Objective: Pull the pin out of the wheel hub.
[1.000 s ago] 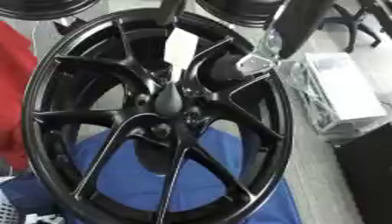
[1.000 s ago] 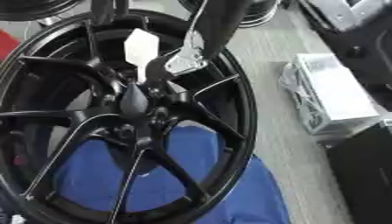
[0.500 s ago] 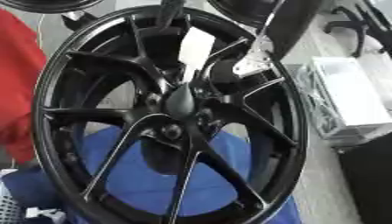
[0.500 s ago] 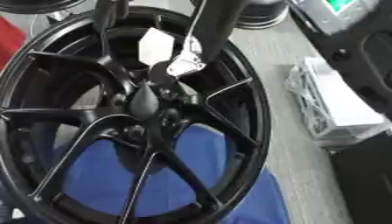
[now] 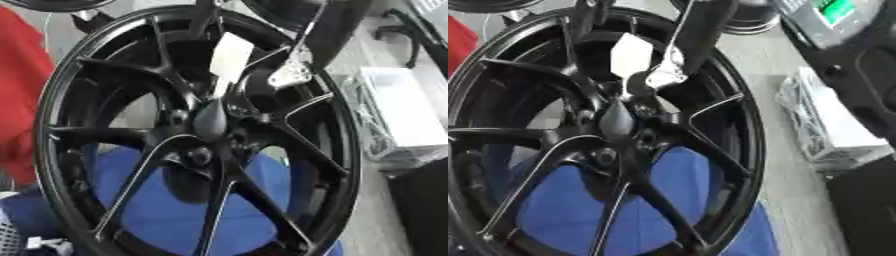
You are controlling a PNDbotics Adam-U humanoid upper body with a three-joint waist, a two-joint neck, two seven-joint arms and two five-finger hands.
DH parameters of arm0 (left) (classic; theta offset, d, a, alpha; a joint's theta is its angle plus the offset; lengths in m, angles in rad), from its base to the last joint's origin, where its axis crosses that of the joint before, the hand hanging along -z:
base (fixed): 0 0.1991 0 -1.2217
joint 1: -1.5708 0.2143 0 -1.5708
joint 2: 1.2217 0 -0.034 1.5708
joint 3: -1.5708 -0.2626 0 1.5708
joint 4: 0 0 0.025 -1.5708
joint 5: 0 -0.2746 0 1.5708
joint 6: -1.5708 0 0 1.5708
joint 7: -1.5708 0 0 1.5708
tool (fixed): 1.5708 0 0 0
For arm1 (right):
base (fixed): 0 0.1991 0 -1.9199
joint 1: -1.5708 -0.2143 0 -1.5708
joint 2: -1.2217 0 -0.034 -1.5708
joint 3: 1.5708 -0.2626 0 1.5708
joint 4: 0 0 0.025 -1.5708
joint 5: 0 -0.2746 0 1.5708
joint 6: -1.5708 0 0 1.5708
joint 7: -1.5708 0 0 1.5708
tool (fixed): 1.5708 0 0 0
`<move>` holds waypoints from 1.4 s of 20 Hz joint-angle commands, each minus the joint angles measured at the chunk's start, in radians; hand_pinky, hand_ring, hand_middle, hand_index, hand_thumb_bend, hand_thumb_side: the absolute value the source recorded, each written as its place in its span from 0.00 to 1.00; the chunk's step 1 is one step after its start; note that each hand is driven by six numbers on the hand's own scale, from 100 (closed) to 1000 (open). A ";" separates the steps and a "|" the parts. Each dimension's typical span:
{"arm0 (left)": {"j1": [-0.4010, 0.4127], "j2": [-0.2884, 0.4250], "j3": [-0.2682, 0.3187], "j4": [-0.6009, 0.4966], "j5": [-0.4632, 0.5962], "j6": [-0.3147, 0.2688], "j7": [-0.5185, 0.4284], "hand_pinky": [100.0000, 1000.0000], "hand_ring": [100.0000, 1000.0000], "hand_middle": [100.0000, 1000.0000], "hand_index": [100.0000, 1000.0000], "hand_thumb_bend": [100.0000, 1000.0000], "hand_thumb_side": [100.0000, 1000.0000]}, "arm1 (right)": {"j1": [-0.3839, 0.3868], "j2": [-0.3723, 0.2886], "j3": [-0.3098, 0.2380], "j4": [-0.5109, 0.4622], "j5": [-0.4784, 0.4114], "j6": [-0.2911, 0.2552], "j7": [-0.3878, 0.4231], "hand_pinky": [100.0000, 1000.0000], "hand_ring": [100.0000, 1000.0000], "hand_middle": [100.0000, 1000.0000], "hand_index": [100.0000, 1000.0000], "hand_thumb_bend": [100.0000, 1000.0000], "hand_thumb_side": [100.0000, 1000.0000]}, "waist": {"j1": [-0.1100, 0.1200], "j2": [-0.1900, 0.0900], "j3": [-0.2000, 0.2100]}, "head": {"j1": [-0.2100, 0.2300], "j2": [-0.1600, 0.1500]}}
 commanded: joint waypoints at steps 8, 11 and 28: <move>-0.014 0.028 0.000 -0.021 -0.012 -0.004 -0.001 0.81 0.61 0.57 0.71 0.20 0.62 | -0.001 -0.043 -0.029 0.011 0.023 -0.039 -0.011 0.86 0.81 0.77 0.85 0.27 0.21 | 0.001 0.004 0.012 | -0.007 -0.018; -0.016 0.028 -0.001 -0.021 -0.014 -0.005 -0.002 0.81 0.61 0.57 0.71 0.20 0.62 | 0.002 -0.045 -0.031 0.018 0.046 -0.049 -0.020 0.86 0.81 0.77 0.84 0.27 0.19 | -0.001 0.013 0.017 | -0.009 -0.025; -0.015 0.027 -0.002 -0.021 -0.023 -0.003 -0.003 0.81 0.60 0.57 0.71 0.19 0.63 | 0.012 -0.062 -0.051 0.043 0.111 -0.099 -0.040 0.86 0.82 0.78 0.83 0.26 0.04 | -0.011 0.040 0.030 | -0.007 -0.046</move>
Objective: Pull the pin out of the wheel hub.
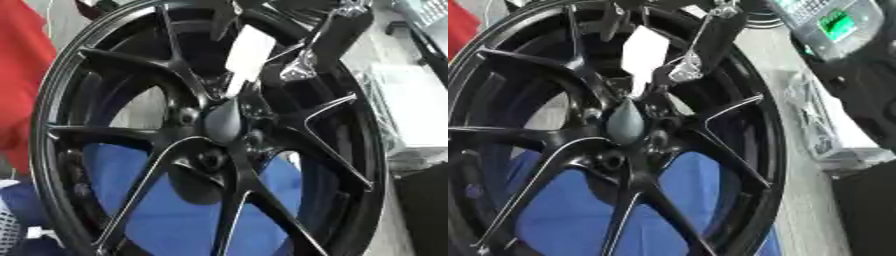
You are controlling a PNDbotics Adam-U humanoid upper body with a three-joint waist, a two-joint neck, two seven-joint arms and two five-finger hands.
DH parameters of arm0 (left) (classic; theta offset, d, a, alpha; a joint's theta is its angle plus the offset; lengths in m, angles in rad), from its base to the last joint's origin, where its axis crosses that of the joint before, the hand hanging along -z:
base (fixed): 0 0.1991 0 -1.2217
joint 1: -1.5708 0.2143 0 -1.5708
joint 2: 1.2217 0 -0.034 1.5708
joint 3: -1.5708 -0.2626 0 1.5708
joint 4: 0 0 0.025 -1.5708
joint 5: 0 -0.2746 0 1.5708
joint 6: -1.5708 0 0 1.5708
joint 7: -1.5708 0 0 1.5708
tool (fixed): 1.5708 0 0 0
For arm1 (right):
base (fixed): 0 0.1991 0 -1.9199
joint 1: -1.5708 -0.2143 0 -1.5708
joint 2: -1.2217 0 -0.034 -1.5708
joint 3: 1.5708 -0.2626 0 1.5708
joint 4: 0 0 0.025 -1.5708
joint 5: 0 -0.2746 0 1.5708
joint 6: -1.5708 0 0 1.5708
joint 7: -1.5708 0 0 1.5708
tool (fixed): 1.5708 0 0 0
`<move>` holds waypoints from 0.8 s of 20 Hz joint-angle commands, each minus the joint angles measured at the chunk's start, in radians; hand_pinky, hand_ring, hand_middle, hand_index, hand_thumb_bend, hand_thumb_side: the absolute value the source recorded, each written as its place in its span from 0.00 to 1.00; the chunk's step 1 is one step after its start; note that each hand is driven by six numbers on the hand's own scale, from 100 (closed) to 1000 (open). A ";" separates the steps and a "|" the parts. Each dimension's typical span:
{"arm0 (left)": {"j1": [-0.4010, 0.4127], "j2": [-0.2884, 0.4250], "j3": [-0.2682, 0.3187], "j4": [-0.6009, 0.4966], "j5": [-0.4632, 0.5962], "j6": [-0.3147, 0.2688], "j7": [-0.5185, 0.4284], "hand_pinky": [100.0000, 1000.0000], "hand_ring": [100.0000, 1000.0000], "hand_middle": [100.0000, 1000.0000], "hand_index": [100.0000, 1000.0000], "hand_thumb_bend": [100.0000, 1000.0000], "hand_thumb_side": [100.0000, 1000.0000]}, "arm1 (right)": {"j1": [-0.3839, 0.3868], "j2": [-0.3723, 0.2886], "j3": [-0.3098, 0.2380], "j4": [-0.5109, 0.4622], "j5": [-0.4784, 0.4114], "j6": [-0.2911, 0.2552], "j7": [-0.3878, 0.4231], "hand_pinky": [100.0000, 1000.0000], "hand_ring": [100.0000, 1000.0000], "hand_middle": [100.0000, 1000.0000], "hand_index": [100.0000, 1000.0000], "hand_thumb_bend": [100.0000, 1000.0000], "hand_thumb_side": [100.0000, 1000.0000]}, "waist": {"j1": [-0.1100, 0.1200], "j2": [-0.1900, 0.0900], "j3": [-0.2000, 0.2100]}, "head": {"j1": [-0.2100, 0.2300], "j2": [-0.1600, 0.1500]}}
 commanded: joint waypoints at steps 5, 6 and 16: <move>-0.010 0.026 0.003 -0.021 -0.003 0.000 -0.001 0.81 0.60 0.57 0.71 0.19 0.63 | -0.009 -0.036 -0.024 0.010 0.022 -0.024 -0.001 0.86 0.82 0.77 0.83 0.26 0.04 | 0.005 -0.013 0.002 | -0.004 -0.018; -0.010 0.025 0.003 -0.021 -0.003 0.000 0.000 0.81 0.60 0.57 0.71 0.19 0.63 | -0.009 -0.035 -0.023 0.011 0.020 -0.024 -0.002 0.86 0.81 0.76 0.81 0.24 0.04 | 0.006 -0.012 0.002 | -0.005 -0.018; -0.010 0.022 0.002 -0.021 -0.004 0.002 -0.002 0.81 0.60 0.57 0.71 0.19 0.63 | -0.013 -0.030 -0.022 0.016 0.010 -0.012 -0.006 0.85 0.79 0.66 0.72 0.20 0.00 | 0.004 -0.006 0.003 | -0.006 -0.022</move>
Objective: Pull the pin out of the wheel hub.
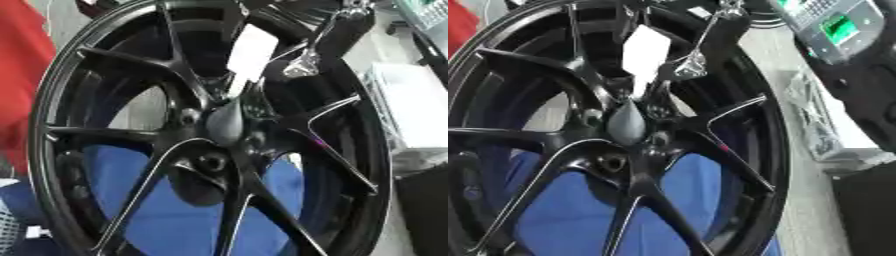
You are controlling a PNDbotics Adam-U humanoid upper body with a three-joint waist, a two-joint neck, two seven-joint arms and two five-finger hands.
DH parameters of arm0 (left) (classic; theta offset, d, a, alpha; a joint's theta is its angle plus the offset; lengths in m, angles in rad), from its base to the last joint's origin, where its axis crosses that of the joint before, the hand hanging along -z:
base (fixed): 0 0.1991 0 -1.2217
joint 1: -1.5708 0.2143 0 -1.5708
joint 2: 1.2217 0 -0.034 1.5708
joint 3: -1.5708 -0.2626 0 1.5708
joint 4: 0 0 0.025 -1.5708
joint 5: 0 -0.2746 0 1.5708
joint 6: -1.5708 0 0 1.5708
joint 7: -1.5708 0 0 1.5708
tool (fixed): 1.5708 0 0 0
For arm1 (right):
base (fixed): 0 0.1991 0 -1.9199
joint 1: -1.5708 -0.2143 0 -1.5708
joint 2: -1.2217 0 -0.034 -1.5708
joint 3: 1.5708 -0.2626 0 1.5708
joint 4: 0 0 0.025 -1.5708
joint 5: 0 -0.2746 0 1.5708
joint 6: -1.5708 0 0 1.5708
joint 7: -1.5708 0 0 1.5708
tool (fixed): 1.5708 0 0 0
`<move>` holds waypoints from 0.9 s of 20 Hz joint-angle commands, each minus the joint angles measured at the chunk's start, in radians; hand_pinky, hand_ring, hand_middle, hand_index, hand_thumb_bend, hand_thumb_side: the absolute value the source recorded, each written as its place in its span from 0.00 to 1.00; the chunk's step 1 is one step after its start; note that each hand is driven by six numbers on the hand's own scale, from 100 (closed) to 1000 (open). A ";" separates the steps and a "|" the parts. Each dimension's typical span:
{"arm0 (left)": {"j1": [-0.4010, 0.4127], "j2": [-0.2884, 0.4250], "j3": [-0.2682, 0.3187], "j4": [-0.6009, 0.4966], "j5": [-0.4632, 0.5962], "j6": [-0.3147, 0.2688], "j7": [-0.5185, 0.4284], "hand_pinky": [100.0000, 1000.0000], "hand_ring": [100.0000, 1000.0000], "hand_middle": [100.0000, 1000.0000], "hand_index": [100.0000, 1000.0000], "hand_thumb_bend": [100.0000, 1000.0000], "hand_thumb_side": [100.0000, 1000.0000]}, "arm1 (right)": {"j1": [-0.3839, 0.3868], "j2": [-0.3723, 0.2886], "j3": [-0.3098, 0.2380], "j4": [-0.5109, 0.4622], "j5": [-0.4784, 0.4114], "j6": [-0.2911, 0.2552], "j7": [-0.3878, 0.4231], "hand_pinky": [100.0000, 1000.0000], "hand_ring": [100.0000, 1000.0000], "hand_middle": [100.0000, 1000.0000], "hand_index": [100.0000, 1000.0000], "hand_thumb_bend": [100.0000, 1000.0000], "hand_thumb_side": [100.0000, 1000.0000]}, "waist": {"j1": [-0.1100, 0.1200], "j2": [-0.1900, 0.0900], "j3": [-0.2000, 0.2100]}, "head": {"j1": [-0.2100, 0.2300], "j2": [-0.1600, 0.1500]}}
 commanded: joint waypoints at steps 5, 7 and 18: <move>-0.007 0.021 0.001 -0.021 -0.001 0.002 -0.002 0.81 0.60 0.57 0.71 0.19 0.63 | -0.021 -0.023 -0.015 0.003 -0.009 -0.001 -0.007 0.85 0.76 0.57 0.63 0.14 0.00 | 0.006 -0.020 0.000 | -0.002 -0.016; -0.007 0.021 0.001 -0.021 -0.001 0.002 -0.003 0.81 0.60 0.57 0.71 0.19 0.63 | -0.023 -0.022 -0.015 0.004 -0.012 0.001 -0.008 0.84 0.75 0.55 0.61 0.13 0.00 | 0.005 -0.020 -0.001 | -0.003 -0.016; -0.003 0.019 0.004 -0.021 0.001 0.004 -0.001 0.81 0.60 0.57 0.71 0.19 0.63 | -0.027 -0.023 -0.022 -0.001 -0.054 0.021 -0.029 0.81 0.64 0.35 0.40 0.00 0.00 | 0.005 -0.028 -0.005 | -0.031 0.001</move>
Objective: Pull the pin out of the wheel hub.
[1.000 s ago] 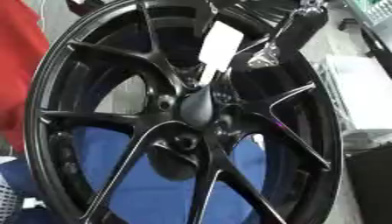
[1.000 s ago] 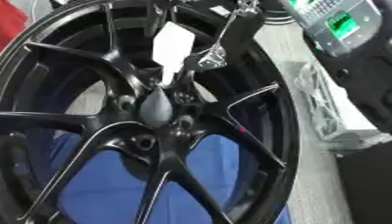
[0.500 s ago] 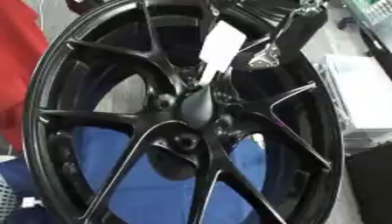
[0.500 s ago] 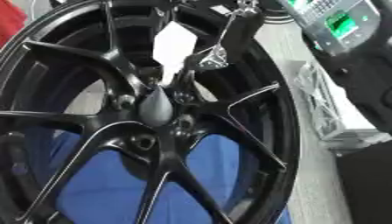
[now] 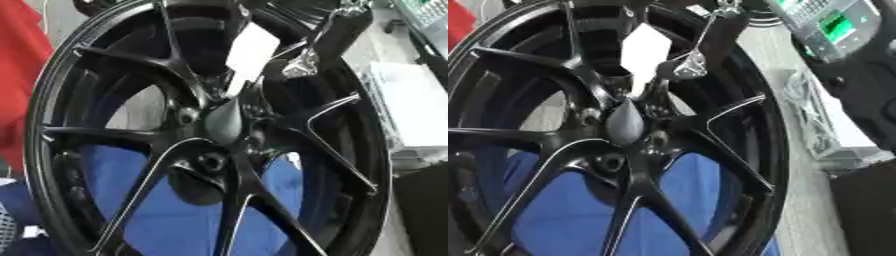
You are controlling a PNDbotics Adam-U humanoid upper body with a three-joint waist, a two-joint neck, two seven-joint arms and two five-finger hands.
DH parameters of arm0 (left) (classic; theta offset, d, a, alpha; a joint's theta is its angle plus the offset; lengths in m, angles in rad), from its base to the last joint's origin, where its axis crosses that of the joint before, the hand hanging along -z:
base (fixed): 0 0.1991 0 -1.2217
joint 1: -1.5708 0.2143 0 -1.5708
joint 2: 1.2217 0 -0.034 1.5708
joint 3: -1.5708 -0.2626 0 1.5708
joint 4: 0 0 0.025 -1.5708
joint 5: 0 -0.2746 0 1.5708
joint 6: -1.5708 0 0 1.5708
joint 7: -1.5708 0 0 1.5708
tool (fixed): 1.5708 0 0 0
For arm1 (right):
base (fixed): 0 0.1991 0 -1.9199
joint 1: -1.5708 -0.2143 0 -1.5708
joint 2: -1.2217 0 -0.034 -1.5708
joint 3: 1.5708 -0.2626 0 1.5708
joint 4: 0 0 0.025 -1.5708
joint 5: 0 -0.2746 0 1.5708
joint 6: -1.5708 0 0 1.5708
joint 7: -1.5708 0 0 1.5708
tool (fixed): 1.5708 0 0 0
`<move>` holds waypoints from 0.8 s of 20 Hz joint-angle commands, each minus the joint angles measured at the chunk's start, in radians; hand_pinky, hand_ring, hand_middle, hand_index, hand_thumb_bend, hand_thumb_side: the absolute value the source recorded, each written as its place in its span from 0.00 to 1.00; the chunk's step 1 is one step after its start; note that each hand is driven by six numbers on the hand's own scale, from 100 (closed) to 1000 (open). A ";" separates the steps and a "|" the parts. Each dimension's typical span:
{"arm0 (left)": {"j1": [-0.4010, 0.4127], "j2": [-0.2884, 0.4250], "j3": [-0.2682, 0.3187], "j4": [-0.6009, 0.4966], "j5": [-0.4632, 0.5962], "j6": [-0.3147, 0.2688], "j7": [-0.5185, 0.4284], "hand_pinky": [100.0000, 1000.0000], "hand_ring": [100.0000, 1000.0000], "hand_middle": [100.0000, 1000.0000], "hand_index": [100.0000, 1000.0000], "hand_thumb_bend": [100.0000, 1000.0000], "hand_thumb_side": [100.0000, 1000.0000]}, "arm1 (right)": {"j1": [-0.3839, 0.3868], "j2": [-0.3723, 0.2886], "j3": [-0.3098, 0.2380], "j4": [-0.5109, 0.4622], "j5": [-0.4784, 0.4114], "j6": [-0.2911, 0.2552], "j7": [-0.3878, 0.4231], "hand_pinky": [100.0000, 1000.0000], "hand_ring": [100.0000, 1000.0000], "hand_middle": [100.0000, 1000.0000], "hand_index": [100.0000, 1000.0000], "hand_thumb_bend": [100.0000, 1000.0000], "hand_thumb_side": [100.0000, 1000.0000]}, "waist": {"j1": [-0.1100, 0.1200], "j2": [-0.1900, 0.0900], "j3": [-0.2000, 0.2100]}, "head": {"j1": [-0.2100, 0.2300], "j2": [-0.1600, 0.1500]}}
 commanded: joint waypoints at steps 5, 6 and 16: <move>0.000 0.018 0.005 -0.021 0.002 0.002 0.001 0.81 0.60 0.57 0.71 0.19 0.63 | -0.031 -0.026 -0.038 -0.017 -0.032 0.016 0.000 0.81 0.64 0.33 0.37 0.01 0.00 | 0.009 -0.038 -0.007 | -0.029 0.011; 0.000 0.018 0.005 -0.021 0.003 0.001 0.001 0.81 0.60 0.57 0.71 0.19 0.63 | -0.032 -0.026 -0.042 -0.018 -0.035 0.019 0.000 0.81 0.63 0.32 0.36 0.02 0.00 | 0.010 -0.040 -0.008 | -0.029 0.012; 0.011 0.017 0.010 -0.021 0.005 0.002 0.004 0.81 0.60 0.58 0.71 0.19 0.63 | -0.030 -0.062 -0.112 -0.050 -0.069 0.044 -0.007 0.81 0.63 0.32 0.37 0.01 0.00 | 0.017 -0.061 -0.025 | -0.009 0.018</move>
